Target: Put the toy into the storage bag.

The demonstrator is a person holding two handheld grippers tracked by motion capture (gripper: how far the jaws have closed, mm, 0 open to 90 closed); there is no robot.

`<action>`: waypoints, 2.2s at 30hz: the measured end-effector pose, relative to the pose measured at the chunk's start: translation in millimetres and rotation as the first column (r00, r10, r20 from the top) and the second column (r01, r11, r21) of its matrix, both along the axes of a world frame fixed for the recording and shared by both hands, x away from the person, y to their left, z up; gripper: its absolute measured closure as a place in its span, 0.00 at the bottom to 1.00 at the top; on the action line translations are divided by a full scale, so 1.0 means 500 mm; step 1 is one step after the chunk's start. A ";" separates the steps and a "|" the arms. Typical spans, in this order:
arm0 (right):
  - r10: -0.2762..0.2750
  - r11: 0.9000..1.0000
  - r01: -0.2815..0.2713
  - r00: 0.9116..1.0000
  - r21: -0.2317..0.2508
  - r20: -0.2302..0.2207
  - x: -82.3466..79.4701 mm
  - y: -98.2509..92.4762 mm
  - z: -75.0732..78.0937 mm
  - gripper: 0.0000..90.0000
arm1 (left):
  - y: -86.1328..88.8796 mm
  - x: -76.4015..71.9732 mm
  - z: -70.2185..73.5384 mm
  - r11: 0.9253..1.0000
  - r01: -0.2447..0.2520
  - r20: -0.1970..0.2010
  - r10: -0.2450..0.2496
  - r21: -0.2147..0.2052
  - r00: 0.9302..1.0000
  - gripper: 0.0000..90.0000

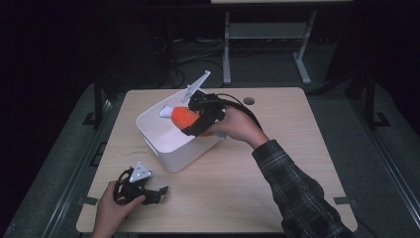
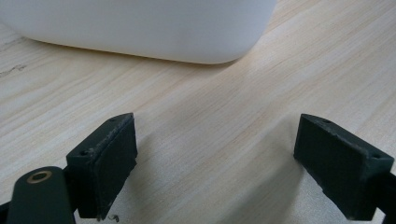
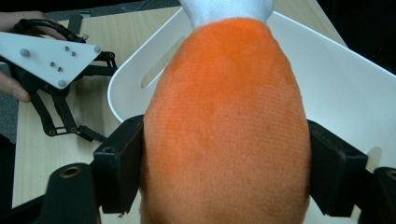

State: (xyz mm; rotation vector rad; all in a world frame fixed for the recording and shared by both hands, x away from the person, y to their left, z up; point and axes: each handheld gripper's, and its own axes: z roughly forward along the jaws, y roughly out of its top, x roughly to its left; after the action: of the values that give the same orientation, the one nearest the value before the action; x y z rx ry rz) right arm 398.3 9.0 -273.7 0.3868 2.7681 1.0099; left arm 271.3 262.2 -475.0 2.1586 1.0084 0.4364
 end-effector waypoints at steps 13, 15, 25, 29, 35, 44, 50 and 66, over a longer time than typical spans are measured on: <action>0.018 1.000 -0.018 1.000 -0.013 0.006 0.019 0.057 0.000 0.26 | 0.001 0.000 0.000 1.000 0.002 0.000 -0.002 0.005 1.000 0.14; 0.018 1.000 -0.018 1.000 -0.014 0.007 0.021 0.061 -0.001 0.26 | 0.001 0.000 0.001 1.000 0.003 0.000 -0.003 0.007 1.000 0.14; 0.019 0.999 -0.019 1.000 -0.030 0.009 0.038 0.096 -0.008 0.26 | 0.001 0.000 0.001 1.000 0.003 -0.003 -0.003 0.005 1.000 0.14; 0.021 0.999 -0.020 1.000 -0.044 0.007 0.042 0.112 -0.014 0.26 | 0.001 0.000 0.001 1.000 0.004 -0.004 -0.004 0.006 1.000 0.14; 0.020 0.997 -0.019 1.000 -0.072 0.017 0.052 0.139 -0.027 0.26 | 0.001 0.000 0.001 1.000 0.004 -0.002 -0.004 0.005 1.000 0.14; 0.019 0.994 -0.018 1.000 -0.103 0.006 0.067 0.174 -0.053 0.26 | 0.000 0.000 0.001 1.000 0.003 -0.002 -0.003 0.002 1.000 0.14; 0.019 0.992 -0.018 1.000 -0.124 0.006 0.073 0.184 -0.067 0.25 | 0.000 0.000 0.001 1.000 0.002 -0.002 -0.002 0.001 1.000 0.14; 0.028 0.986 -0.028 1.000 -0.167 -0.001 0.079 0.197 -0.090 0.25 | 0.001 0.000 0.001 1.000 0.002 -0.002 -0.002 0.003 1.000 0.14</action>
State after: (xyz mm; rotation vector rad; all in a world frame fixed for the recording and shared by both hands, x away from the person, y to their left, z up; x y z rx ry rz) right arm 437.9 107.4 -318.8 0.3232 2.8376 0.7756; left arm 271.5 262.4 -474.8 2.1627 1.0067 0.4349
